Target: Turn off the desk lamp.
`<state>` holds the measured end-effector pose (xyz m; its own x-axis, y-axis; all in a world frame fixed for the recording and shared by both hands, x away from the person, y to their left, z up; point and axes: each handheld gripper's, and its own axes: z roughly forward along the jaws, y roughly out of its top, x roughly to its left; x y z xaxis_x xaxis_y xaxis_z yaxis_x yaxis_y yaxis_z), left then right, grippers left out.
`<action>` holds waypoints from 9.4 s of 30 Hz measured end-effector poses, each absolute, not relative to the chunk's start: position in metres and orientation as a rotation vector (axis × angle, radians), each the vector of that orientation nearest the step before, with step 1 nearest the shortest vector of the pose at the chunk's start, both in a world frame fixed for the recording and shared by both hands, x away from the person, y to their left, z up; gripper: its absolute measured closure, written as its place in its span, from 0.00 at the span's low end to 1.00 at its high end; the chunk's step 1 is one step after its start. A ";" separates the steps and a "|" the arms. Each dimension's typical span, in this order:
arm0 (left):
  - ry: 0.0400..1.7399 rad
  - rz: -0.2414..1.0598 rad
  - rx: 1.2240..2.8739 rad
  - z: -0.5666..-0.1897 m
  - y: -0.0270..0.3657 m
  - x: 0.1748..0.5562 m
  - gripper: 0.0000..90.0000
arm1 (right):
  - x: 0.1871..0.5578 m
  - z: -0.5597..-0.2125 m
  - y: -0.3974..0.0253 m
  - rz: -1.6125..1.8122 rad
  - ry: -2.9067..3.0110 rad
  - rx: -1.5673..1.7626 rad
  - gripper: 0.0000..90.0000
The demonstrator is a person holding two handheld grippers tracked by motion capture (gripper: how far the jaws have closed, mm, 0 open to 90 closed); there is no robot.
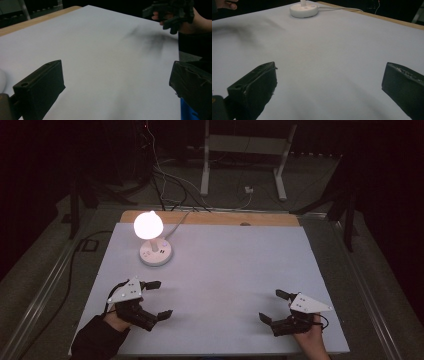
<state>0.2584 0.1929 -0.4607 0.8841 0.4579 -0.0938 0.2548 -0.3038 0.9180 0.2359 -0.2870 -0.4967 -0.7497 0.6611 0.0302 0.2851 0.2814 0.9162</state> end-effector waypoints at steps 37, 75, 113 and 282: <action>0.957 0.592 1.801 -0.461 0.184 0.324 0.00 | 0.237 -0.498 -0.287 1.462 2.217 0.863 0.00; 1.230 0.755 1.762 -0.490 0.179 0.368 0.31 | 0.237 -0.499 -0.288 1.471 2.227 0.868 0.00; 1.227 0.748 1.844 -0.512 0.188 0.386 1.00 | 0.238 -0.500 -0.287 1.469 2.242 0.868 0.00; 1.201 0.695 1.817 -0.510 0.199 0.387 1.00 | 0.239 -0.502 -0.286 1.458 2.268 0.874 0.00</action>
<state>0.3870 0.1988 -0.5105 0.3897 0.9209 0.0035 0.4620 -0.1988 0.8643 0.2390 -0.2856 -0.5016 -0.7676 0.6373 0.0681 0.3266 0.2975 0.8971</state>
